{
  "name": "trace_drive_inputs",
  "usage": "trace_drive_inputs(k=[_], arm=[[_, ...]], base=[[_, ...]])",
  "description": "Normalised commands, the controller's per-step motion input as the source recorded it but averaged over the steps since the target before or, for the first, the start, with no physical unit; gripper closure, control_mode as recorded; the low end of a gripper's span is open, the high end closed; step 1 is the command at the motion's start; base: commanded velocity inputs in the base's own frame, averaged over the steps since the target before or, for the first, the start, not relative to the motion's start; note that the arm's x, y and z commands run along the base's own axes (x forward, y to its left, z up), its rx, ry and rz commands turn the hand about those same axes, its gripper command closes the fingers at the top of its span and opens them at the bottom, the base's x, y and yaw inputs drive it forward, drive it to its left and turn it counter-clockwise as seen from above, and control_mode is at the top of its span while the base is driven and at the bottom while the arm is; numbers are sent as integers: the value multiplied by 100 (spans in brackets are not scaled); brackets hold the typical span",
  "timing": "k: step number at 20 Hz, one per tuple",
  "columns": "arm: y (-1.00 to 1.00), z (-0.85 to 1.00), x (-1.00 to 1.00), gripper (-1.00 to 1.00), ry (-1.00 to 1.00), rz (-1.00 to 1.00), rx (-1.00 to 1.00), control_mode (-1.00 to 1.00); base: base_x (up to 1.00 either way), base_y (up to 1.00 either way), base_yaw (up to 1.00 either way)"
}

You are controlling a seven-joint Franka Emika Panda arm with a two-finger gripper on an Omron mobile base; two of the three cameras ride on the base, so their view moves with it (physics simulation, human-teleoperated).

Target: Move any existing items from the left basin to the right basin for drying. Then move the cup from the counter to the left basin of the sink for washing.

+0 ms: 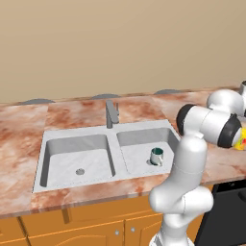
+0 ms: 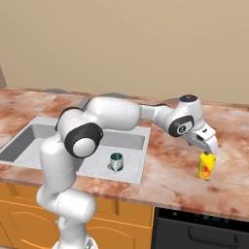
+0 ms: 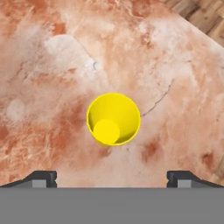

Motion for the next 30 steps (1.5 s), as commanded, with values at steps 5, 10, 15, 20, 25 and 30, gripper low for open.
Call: trace_drive_inputs(k=[5, 10, 15, 20, 25, 30], arm=[[-5, 0, 11, -100, 0, 1, 8, -100], [0, 0, 12, -100, 0, 2, 8, -100], [-3, 0, 7, -100, 0, 2, 3, -100], [-7, -3, 4, -100, 0, 1, 0, -100], [-4, -12, 6, -100, 0, 1, 0, -100], [0, -14, 1, -100, 0, 3, 0, -100]], base=[[0, 0, 0], [0, 0, 0], [0, 0, 0], [0, 0, 0], [0, 0, 0], [0, 0, 0]])
